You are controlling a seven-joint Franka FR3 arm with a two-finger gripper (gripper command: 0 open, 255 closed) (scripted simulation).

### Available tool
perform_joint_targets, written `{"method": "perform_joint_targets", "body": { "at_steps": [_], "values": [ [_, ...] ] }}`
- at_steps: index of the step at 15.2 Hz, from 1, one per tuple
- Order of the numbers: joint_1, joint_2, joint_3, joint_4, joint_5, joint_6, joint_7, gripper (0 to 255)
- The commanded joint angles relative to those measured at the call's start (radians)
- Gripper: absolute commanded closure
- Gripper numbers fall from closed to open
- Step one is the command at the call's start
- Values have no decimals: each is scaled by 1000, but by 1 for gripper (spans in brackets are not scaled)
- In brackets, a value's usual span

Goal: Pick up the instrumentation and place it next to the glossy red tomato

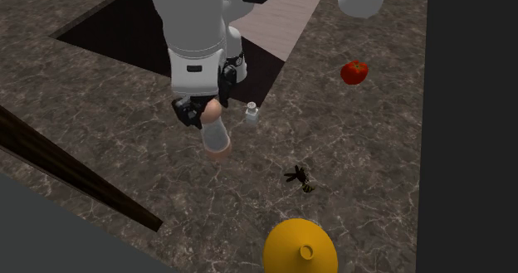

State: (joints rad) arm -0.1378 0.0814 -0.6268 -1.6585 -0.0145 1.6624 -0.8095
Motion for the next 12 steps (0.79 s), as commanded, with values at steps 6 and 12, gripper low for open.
{"method": "perform_joint_targets", "body": {
  "at_steps": [6, 12],
  "values": [
    [-7, 17, -4, 113, 10, -99, -13, 255],
    [-19, 45, -9, 225, 25, -188, -27, 255]
  ]
}}
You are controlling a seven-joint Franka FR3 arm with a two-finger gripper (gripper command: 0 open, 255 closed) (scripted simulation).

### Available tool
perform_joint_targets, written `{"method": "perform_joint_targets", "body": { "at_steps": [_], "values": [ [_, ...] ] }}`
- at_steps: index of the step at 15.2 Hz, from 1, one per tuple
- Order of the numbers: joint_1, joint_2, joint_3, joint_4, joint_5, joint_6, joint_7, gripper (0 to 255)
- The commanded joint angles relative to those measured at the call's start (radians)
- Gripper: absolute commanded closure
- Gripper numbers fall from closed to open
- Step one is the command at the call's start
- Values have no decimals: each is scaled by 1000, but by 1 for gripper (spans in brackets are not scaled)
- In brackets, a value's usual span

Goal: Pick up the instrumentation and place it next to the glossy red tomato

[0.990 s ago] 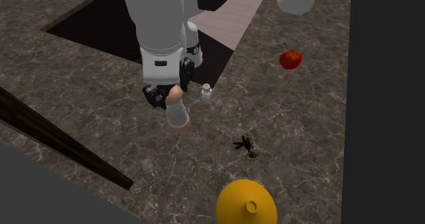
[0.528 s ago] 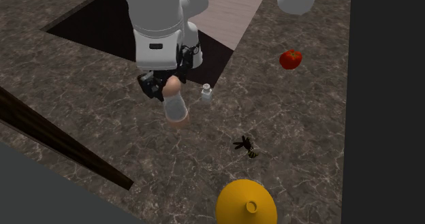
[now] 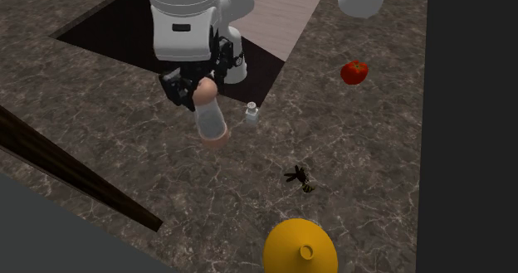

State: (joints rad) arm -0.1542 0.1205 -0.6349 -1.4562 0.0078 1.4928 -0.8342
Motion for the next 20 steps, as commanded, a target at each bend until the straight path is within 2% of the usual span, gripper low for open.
{"method": "perform_joint_targets", "body": {
  "at_steps": [1, 7, 12, 20],
  "values": [
    [-5, 11, -2, 43, 7, -33, -6, 255],
    [-25, 53, -9, 167, 31, -123, -24, 255],
    [89, -97, 55, -13, -50, -73, 137, 255],
    [197, -245, 182, -201, -99, -28, 377, 255]
  ]
}}
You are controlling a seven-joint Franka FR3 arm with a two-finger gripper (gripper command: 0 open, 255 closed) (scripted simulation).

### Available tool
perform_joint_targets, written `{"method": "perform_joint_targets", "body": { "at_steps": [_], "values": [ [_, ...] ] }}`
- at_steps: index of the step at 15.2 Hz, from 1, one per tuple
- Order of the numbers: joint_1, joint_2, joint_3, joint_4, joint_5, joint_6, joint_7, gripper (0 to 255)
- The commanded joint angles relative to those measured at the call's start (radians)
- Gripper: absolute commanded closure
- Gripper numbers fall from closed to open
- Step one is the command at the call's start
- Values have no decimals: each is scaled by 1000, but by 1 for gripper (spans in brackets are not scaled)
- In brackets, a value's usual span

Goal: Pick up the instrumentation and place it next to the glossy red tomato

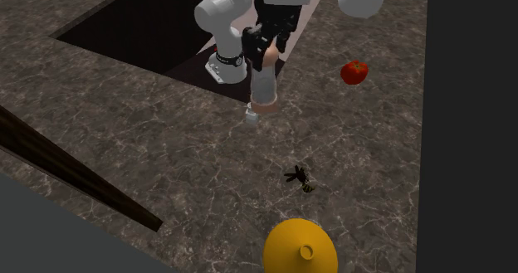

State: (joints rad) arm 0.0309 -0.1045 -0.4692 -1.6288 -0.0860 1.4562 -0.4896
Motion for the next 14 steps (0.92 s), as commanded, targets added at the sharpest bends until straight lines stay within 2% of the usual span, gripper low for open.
{"method": "perform_joint_targets", "body": {
  "at_steps": [1, 7, 14],
  "values": [
    [23, -32, 32, -45, -6, 13, 60, 255],
    [84, -75, 124, -120, 4, 38, 218, 255],
    [153, -73, 224, -154, 36, 67, 387, 255]
  ]
}}
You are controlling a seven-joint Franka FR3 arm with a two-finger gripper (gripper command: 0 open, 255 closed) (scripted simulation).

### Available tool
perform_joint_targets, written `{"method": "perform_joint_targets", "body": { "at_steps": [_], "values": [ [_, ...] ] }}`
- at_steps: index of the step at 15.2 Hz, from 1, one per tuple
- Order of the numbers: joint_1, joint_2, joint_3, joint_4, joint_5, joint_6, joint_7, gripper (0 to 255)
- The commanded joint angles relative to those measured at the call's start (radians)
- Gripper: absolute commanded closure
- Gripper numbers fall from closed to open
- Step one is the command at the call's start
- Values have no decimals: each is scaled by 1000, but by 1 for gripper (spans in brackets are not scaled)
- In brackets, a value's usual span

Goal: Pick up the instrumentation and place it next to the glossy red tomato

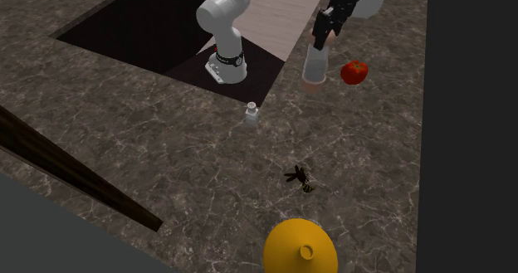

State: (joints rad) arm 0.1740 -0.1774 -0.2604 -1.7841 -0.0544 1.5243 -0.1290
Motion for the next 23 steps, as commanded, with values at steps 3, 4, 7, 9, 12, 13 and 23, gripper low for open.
{"method": "perform_joint_targets", "body": {
  "at_steps": [3, 4, 7, 9, 12, 13, 23],
  "values": [
    [40, 17, 55, 4, 21, 11, 95, 255],
    [50, 25, 68, 7, 26, 15, 117, 255],
    [80, 54, 105, 24, 42, 26, 183, 255],
    [100, 77, 129, 41, 52, 32, 225, 255],
    [129, 120, 163, 76, 65, 40, 288, 255],
    [139, 136, 174, 90, 69, 42, 308, 255],
    [241, 348, 267, 313, 88, 36, 503, 255]
  ]
}}
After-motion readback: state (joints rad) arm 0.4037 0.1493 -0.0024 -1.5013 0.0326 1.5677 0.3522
